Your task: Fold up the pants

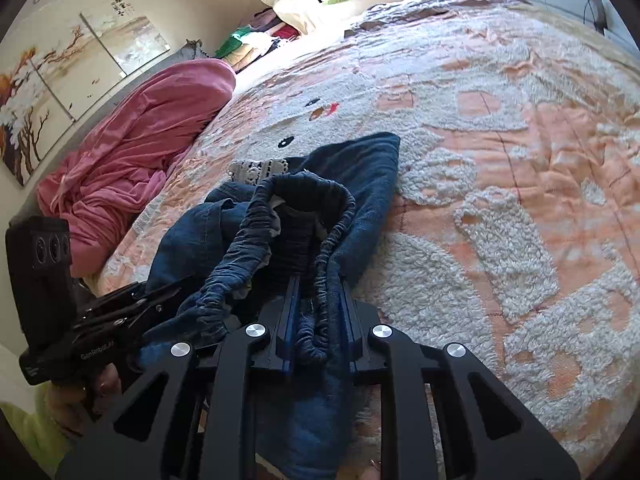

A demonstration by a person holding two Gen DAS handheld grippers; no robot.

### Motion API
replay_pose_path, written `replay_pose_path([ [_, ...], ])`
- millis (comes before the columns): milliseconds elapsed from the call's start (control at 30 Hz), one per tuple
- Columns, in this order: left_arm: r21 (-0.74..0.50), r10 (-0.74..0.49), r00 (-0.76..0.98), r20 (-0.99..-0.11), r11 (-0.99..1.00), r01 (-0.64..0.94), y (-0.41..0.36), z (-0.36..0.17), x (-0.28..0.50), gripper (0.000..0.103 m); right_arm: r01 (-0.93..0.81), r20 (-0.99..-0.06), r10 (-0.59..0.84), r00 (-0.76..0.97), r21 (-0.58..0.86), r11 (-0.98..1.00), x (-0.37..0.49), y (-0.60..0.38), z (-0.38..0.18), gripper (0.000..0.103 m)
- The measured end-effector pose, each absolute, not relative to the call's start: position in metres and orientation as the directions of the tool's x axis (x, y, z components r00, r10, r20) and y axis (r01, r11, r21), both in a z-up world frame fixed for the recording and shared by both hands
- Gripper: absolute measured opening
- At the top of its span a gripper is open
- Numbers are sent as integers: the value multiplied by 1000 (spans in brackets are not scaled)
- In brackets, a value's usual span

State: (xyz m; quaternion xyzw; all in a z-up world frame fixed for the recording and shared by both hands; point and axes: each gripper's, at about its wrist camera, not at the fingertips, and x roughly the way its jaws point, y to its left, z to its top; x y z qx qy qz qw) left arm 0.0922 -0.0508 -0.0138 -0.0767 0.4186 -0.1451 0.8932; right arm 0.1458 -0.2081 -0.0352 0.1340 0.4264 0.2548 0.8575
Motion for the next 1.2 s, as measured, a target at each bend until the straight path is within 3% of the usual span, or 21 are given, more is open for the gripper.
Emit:
replay_pose_path([
  [133, -276, -340, 636, -693, 940, 201, -43, 1, 92, 20, -379, -646, 527, 553, 368, 849, 137, -189, -12, 14],
  [200, -260, -323, 659, -679, 946, 195, -38, 9, 93, 20, -412, -629, 538, 561, 351, 841, 138, -179, 1, 8],
  [567, -152, -179, 759, -626, 983, 106, 12, 32, 139, 20, -510, -601, 570, 560, 292, 809, 211, -100, 23, 8],
  [767, -167, -164, 694, -701, 984, 65, 32, 2, 163, 21, -431, -709, 516, 480, 321, 843, 251, -84, -21, 9],
  [967, -172, -146, 673, -725, 985, 28, 40, -15, 160, 35, -326, -748, 483, 455, 365, 872, 254, -106, -53, 20],
  [1200, -161, -123, 670, -732, 987, 5, 44, -22, 159, 51, -313, -755, 466, 461, 354, 882, 253, -106, -59, 22],
])
